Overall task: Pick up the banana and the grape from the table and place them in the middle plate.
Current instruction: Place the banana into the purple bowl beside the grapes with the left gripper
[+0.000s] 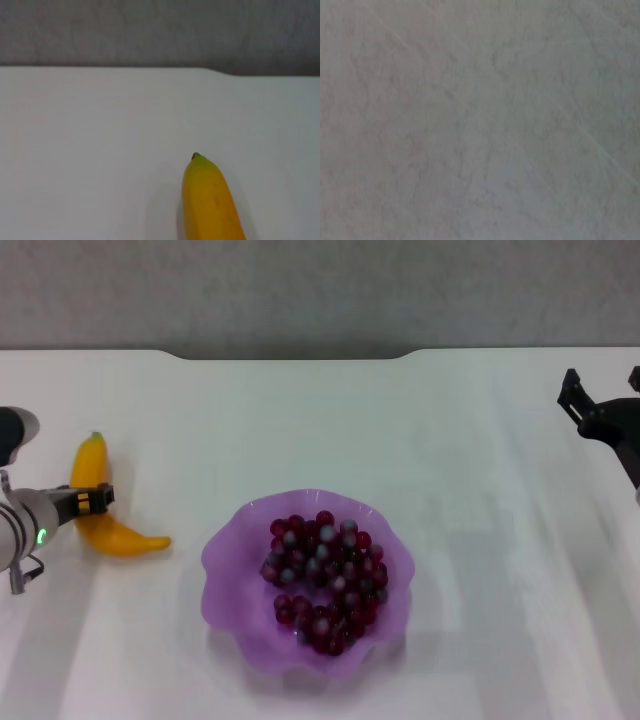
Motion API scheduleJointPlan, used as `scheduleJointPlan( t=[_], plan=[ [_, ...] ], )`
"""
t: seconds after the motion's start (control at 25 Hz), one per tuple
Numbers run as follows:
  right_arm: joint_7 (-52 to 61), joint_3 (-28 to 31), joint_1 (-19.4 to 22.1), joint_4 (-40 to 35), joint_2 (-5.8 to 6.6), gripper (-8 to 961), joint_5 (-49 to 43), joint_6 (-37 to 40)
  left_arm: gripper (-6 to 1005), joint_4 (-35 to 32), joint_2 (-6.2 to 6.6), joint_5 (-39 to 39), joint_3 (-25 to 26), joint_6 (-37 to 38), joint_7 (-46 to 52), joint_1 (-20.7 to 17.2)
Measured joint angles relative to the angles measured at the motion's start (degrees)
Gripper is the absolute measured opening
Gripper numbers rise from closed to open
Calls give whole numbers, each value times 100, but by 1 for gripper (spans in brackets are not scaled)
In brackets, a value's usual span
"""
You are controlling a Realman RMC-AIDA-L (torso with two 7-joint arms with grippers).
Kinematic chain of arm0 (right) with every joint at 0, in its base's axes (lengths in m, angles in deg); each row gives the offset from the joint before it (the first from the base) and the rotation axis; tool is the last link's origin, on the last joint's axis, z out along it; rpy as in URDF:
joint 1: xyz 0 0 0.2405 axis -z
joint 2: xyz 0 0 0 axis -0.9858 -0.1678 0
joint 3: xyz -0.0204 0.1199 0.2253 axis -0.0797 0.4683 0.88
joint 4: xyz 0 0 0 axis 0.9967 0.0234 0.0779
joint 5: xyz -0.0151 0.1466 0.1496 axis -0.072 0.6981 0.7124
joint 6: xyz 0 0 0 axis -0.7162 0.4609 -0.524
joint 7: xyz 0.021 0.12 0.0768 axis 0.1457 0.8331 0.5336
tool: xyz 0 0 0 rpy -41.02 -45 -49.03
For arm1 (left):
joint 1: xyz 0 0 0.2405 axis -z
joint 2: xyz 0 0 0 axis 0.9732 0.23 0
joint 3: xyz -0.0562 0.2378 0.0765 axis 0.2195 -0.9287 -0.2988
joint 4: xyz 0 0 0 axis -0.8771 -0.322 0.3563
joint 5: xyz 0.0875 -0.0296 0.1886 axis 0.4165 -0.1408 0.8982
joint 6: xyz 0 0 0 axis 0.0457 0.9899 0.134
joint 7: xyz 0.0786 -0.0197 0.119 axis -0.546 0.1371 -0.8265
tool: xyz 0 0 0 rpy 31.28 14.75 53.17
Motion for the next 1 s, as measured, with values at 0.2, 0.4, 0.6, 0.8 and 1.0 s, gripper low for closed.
scheduleJointPlan(
  t=[0.2, 0.4, 0.6, 0.8, 1.0],
  plan=[
    [0, 0, 18, 0, 0, 861, -5, 64, 516, -249, 20, 26, -12, -137, -38, -83],
    [0, 0, 18, 4, 0, 861, -7, 66, 513, -661, 51, 156, 14, -507, -129, -24],
    [0, -1, 18, 35, 1, 861, -6, 66, 511, -1472, 78, 250, 7, -1123, -397, -169],
    [0, -38, 17, 28, 1, 861, -3, 66, 510, -2533, 61, 216, -8, -1772, -672, -557],
    [0, -44, 17, 40, 1, 860, 10, 66, 509, -3404, 56, 106, -132, -2271, -769, -940]
  ],
)
